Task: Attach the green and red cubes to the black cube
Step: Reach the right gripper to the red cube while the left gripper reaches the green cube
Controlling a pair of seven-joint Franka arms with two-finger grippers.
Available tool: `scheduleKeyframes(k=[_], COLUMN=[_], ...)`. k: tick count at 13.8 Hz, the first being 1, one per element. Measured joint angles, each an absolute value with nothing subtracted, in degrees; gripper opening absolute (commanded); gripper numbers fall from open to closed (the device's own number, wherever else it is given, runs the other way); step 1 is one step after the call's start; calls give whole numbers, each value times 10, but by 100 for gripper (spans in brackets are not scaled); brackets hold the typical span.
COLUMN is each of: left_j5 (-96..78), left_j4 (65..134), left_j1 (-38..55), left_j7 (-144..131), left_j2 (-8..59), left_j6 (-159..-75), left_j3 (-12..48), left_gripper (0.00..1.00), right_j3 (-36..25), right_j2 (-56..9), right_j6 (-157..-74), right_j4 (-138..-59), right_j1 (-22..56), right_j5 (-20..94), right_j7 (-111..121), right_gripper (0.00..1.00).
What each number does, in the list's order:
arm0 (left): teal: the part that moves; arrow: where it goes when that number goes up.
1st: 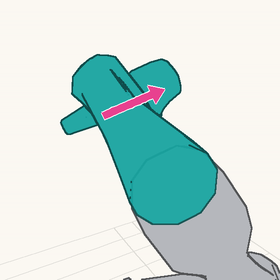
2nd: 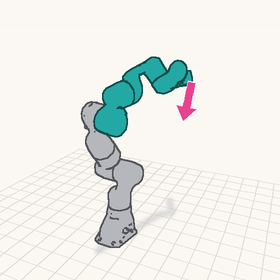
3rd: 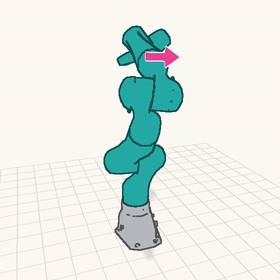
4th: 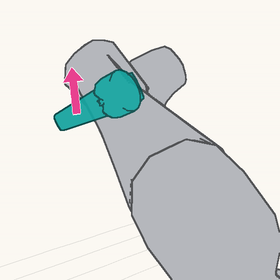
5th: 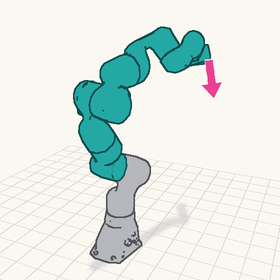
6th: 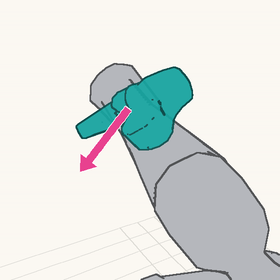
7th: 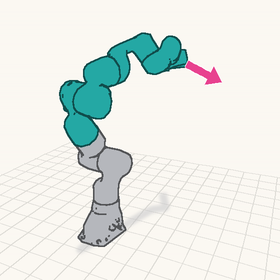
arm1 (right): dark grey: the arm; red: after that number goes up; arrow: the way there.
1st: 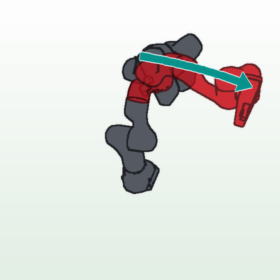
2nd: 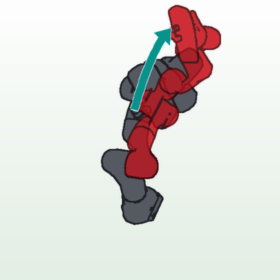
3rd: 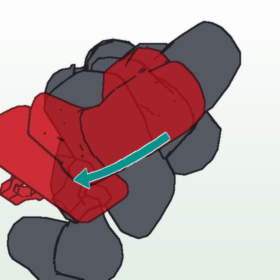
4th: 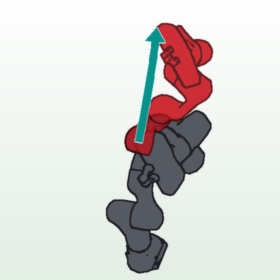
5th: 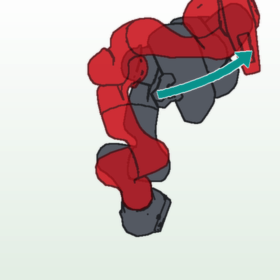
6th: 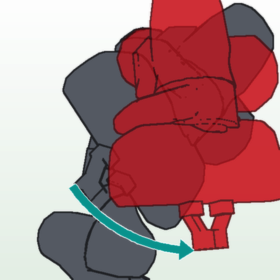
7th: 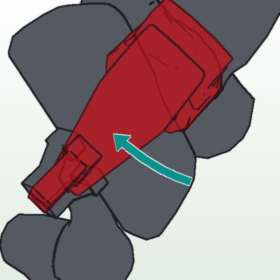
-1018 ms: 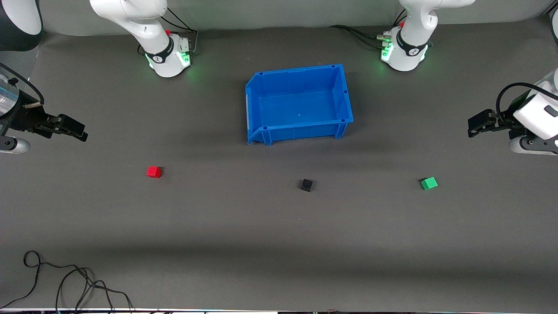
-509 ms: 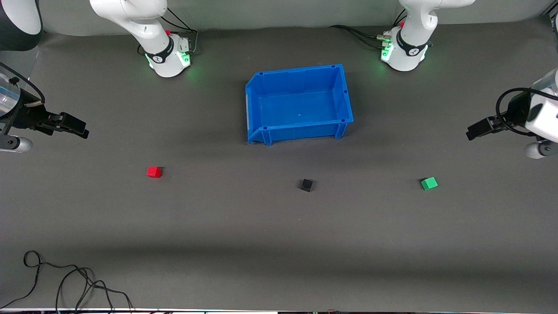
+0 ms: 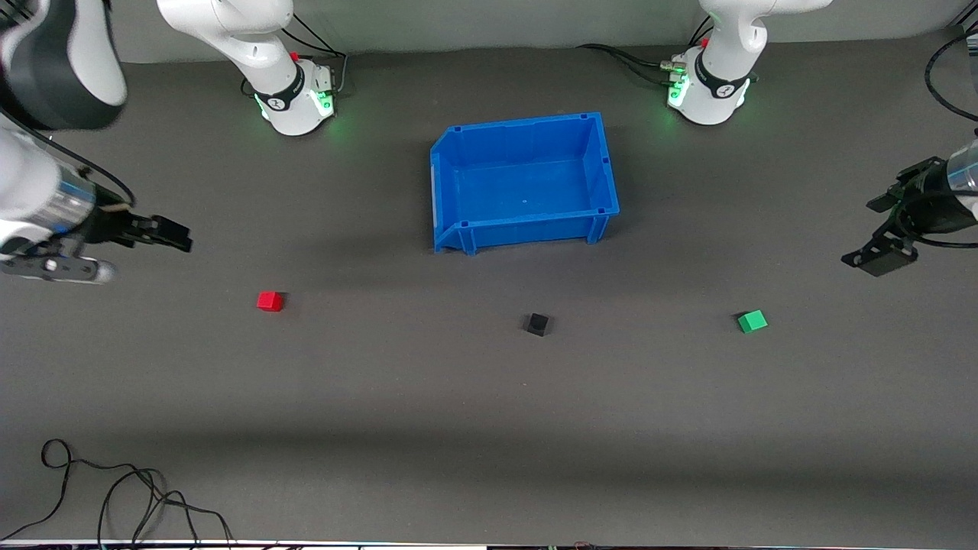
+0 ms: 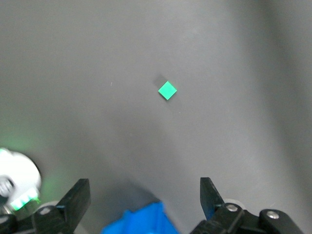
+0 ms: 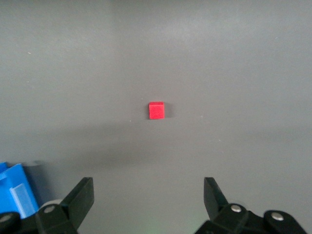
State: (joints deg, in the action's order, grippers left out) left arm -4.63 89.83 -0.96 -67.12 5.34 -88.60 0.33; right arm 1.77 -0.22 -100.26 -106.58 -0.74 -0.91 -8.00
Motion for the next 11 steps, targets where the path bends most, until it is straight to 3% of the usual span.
scheduleKeyframes(k=[5,11], left_j5=[-105,-205], left_j4=[912,1042], left_j1=[-58,-91], left_j7=[-786,-718], left_j2=[94,146], left_j6=[-920,-1106], left_j3=[2,1], left_gripper=[100,100], right_j3=[1,-3], right_j2=[-11,-76], right_j6=[-1166,-1299], right_j4=[-1204,-1272], right_j1=[-9,-9], right_j5=[-7,28], right_j7=[-82,-82], right_gripper=[100,100])
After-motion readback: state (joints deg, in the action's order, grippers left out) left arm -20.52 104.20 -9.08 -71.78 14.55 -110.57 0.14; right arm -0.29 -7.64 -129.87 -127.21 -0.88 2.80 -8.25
